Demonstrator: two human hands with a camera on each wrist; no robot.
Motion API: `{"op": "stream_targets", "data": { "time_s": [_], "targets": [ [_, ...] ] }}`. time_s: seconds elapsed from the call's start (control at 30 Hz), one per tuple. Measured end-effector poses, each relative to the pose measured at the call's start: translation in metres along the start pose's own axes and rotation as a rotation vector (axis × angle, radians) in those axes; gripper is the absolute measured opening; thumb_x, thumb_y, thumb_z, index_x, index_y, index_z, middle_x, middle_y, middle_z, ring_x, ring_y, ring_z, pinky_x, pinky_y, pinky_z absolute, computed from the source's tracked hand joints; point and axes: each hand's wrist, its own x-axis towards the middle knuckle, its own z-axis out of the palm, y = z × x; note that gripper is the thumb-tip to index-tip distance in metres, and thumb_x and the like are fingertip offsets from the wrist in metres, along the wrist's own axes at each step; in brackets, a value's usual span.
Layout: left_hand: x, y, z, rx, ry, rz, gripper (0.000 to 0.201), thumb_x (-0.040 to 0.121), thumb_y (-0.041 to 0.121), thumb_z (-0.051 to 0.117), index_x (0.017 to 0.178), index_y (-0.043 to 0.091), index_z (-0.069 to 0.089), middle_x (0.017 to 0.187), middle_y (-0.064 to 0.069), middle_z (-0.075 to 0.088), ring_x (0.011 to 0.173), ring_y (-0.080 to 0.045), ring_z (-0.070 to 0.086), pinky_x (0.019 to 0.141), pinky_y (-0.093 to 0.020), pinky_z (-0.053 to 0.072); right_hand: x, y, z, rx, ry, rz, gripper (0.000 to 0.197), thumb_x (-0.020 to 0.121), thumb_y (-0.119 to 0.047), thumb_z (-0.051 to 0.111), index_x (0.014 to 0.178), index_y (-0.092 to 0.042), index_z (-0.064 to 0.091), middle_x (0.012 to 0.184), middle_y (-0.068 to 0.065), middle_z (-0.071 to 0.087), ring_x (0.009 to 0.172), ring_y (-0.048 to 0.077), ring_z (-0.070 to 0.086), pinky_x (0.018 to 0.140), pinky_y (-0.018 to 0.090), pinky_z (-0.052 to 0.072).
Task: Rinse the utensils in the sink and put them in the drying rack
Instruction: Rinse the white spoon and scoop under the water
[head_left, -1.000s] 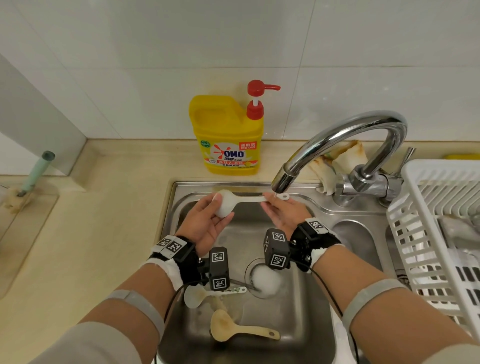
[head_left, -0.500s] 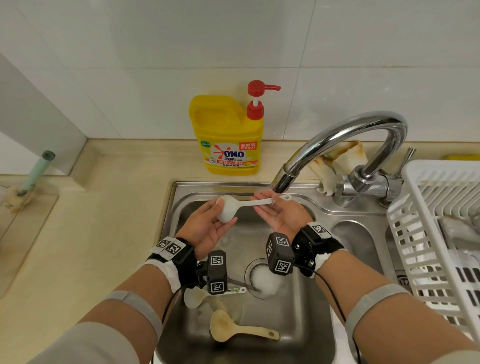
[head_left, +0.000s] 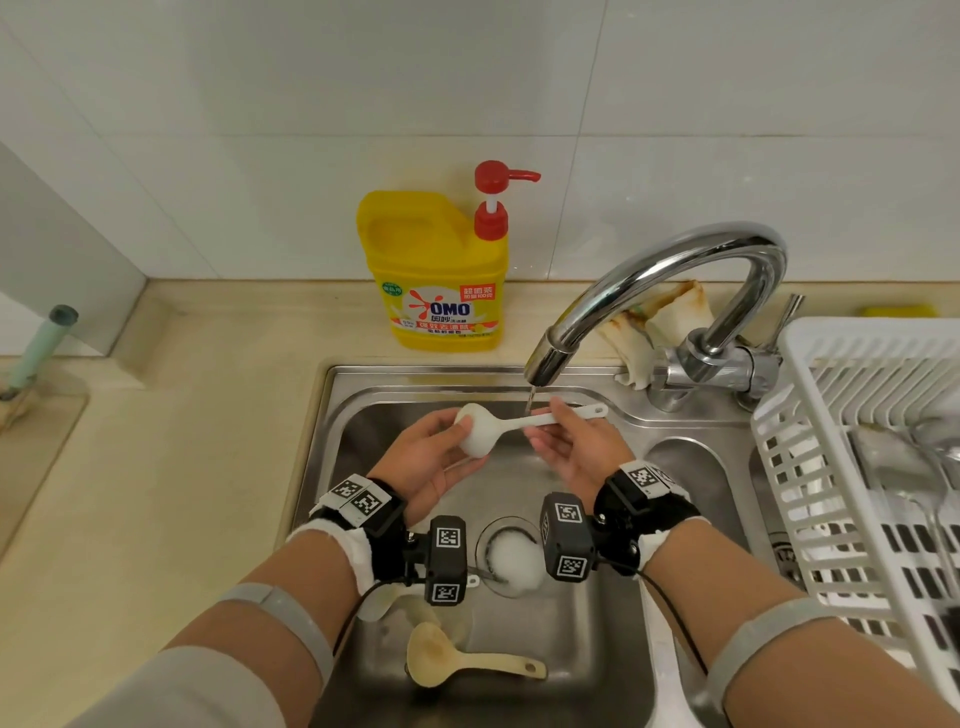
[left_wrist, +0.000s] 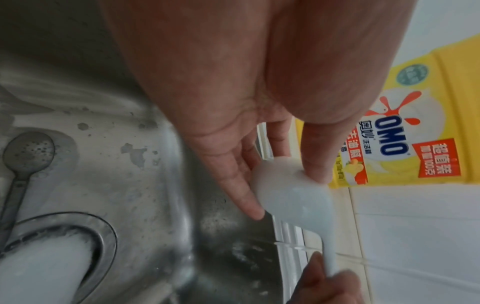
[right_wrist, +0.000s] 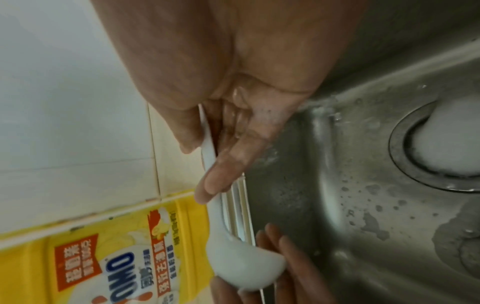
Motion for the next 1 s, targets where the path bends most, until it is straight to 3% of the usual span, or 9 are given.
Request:
{"op": "stream_targets", "data": {
  "time_s": [0.07, 0.23, 0.33, 0.47, 0.6, 0.7, 0.77, 0.9, 1.0],
  "targets": [
    [0.002, -0.001, 0.008, 0.003, -0.009, -0.002, 0.035, 0.096, 0.015, 0.062, 0.130, 0.008, 0.058, 0.131, -0.018, 0.064, 0.111, -0.030, 0.068, 0.097, -0.045, 0.055, -0.001, -0.006, -0.003, 0.055, -0.012, -0.018, 0.021, 0.097, -0.011, 0.061, 0.105, 0.009, 0.063, 0.095, 0.025, 0.071, 0.078, 0.025, 0.075, 0.063, 0.024, 0.059],
    [0.005, 0.000, 0.024, 0.005, -0.017, -0.015, 0.034, 0.097, 0.020, 0.064, 0.126, 0.003, 0.056, 0.121, -0.025, 0.068, 0.109, -0.036, 0.069, 0.094, -0.042, 0.057, -0.001, -0.017, -0.007, -0.035, -0.032, -0.100, 0.011, 0.093, -0.003, 0.062, 0.085, 0.002, 0.069, 0.084, 0.016, 0.069, 0.073, 0.018, 0.063, 0.067, 0.023, 0.057],
    [0.012, -0.003, 0.026, 0.080, 0.033, 0.058, 0.033, 0.096, 0.004, 0.062, 0.127, 0.001, 0.052, 0.122, -0.029, 0.065, 0.105, -0.036, 0.070, 0.087, -0.036, 0.060, -0.004, -0.018, -0.009, -0.167, -0.039, -0.143, 0.018, 0.097, 0.000, 0.054, 0.088, 0.000, 0.070, 0.091, 0.016, 0.071, 0.073, 0.016, 0.061, 0.073, 0.026, 0.055],
    [0.018, -0.007, 0.026, 0.228, 0.098, 0.078, 0.047, 0.086, -0.012, 0.062, 0.128, 0.007, 0.051, 0.122, -0.021, 0.062, 0.112, -0.037, 0.065, 0.090, -0.042, 0.059, -0.006, -0.014, -0.008, -0.230, -0.039, -0.190, 0.019, 0.095, 0.006, 0.052, 0.095, -0.001, 0.070, 0.102, 0.021, 0.072, 0.082, 0.020, 0.062, 0.089, 0.035, 0.055],
    [0.021, -0.012, 0.018, 0.492, 0.167, 0.150, 0.046, 0.061, 0.019, 0.075, 0.107, 0.013, 0.074, 0.108, -0.015, 0.073, 0.109, -0.035, 0.067, 0.091, -0.051, 0.058, -0.003, -0.006, -0.006, -0.198, -0.050, -0.209, 0.013, 0.094, 0.006, 0.059, 0.096, 0.001, 0.071, 0.090, 0.017, 0.070, 0.084, 0.023, 0.068, 0.092, 0.039, 0.057],
    [0.015, -0.011, 0.023, 0.479, 0.146, 0.150, 0.020, 0.078, 0.006, 0.076, 0.097, 0.007, 0.073, 0.105, -0.021, 0.072, 0.105, -0.038, 0.068, 0.088, -0.051, 0.059, -0.001, -0.002, -0.004, -0.314, -0.055, -0.203, 0.012, 0.090, -0.003, 0.069, 0.087, -0.012, 0.078, 0.090, 0.015, 0.075, 0.085, 0.025, 0.071, 0.084, 0.039, 0.057],
    [0.016, -0.011, 0.026, 0.456, 0.148, 0.142, 0.009, 0.088, 0.000, 0.069, 0.097, 0.004, 0.069, 0.100, -0.022, 0.072, 0.095, -0.038, 0.071, 0.079, -0.044, 0.062, 0.000, -0.002, -0.002, -0.407, -0.061, -0.252, 0.017, 0.090, -0.006, 0.070, 0.082, -0.018, 0.079, 0.087, 0.012, 0.076, 0.083, 0.023, 0.073, 0.080, 0.038, 0.057],
    [0.024, -0.009, 0.033, 0.537, 0.215, 0.122, 0.015, 0.093, 0.019, 0.070, 0.101, 0.007, 0.067, 0.088, -0.018, 0.075, 0.073, -0.028, 0.077, 0.058, -0.029, 0.061, -0.001, -0.010, -0.006, -0.492, -0.006, -0.363, 0.012, 0.093, -0.009, 0.067, 0.092, -0.014, 0.078, 0.093, 0.013, 0.077, 0.090, 0.027, 0.074, 0.084, 0.037, 0.060],
    [0.030, -0.011, 0.040, 0.597, 0.191, 0.106, 0.008, 0.094, 0.012, 0.064, 0.101, 0.008, 0.066, 0.098, -0.018, 0.073, 0.076, -0.030, 0.077, 0.067, -0.037, 0.063, -0.002, -0.015, -0.012, -0.530, 0.044, -0.405, 0.013, 0.093, -0.011, 0.069, 0.090, -0.018, 0.079, 0.091, 0.013, 0.077, 0.091, 0.028, 0.074, 0.082, 0.037, 0.061]
  ]
}}
